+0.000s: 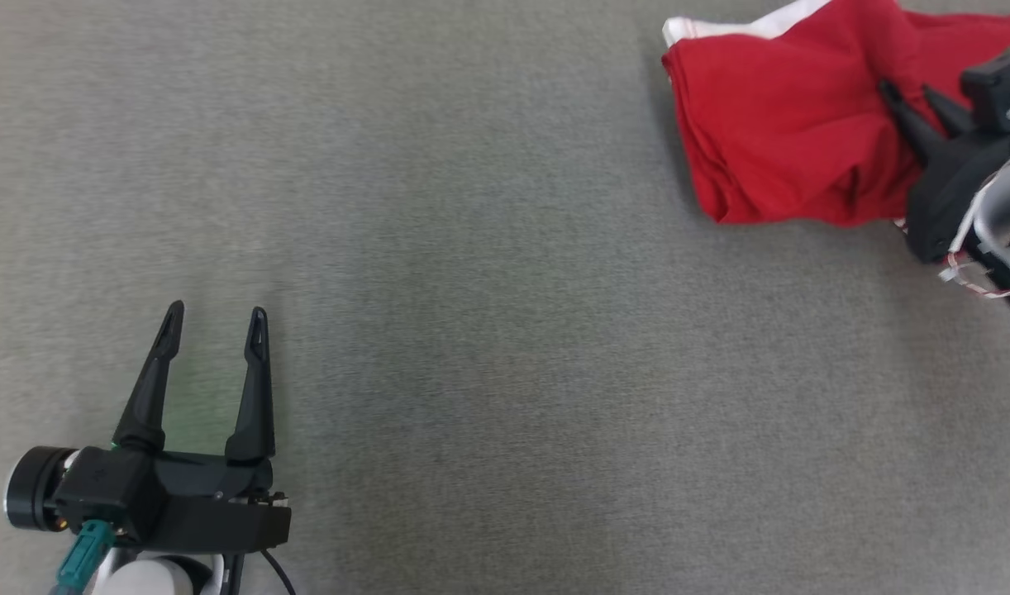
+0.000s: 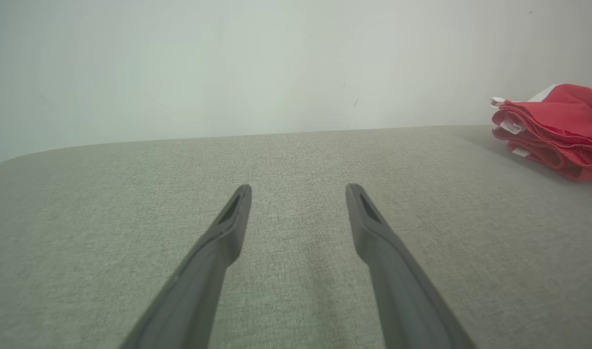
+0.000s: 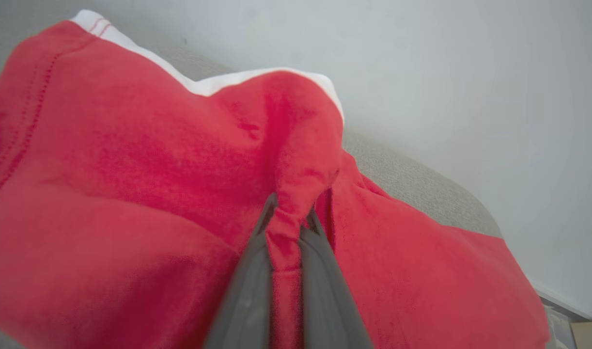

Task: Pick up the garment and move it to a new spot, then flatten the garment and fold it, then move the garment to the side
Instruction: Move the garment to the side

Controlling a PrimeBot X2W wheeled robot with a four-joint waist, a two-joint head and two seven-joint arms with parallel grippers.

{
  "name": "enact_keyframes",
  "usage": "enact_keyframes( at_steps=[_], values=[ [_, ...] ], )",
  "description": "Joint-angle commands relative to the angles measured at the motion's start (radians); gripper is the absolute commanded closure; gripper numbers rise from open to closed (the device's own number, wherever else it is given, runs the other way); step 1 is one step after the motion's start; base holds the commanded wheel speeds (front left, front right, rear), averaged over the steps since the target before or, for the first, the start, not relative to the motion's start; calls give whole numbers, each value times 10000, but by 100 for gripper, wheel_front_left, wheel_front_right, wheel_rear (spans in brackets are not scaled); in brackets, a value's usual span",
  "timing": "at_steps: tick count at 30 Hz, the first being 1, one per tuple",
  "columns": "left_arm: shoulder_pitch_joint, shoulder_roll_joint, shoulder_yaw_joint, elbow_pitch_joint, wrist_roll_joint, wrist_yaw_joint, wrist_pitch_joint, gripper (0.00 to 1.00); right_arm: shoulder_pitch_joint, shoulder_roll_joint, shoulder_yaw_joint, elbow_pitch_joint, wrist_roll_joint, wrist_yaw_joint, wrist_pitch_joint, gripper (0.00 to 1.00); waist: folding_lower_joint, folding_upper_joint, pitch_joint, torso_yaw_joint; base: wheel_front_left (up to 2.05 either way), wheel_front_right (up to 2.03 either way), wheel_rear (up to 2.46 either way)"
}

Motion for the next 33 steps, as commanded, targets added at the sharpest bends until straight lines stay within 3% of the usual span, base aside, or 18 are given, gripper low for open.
enact_keyframes(
  at_steps=[1,8,19,24,31,32,33],
  values=[
    [-129,97,31,-101,98,15,-32,0,-144,-261,99,-268,104,-32,75,100,-2,-2,631,-660,0,0,0],
    [-276,307,60,-527,214,15,-32,0,-487,-1912,419,-1822,363,-32,679,100,-2,-2,1162,-1114,0,0,0],
    [-633,489,-12,-1006,253,15,-29,0,-1188,-3811,159,-2208,303,-32,1111,100,-2,-2,2008,-1219,0,0,0],
    [-764,451,42,-1185,283,18,-21,0,-1265,-4224,-38,-1950,230,-32,1153,100,-2,-2,2324,-1165,0,0,0],
    [-920,414,16,-1216,302,22,-4,0,-1339,-4168,-438,-1576,-173,-32,930,100,-2,-2,2541,-1082,0,0,0],
    [-933,412,29,-1211,317,22,5,0,-1346,-4086,-509,-1525,-247,-32,900,99,-2,-2,2530,-1078,0,0,0],
    [-938,408,55,-1199,327,22,5,0,-1328,-3998,-557,-1477,-337,-32,880,71,-2,-2,2503,-1079,0,0,0]
  ],
)
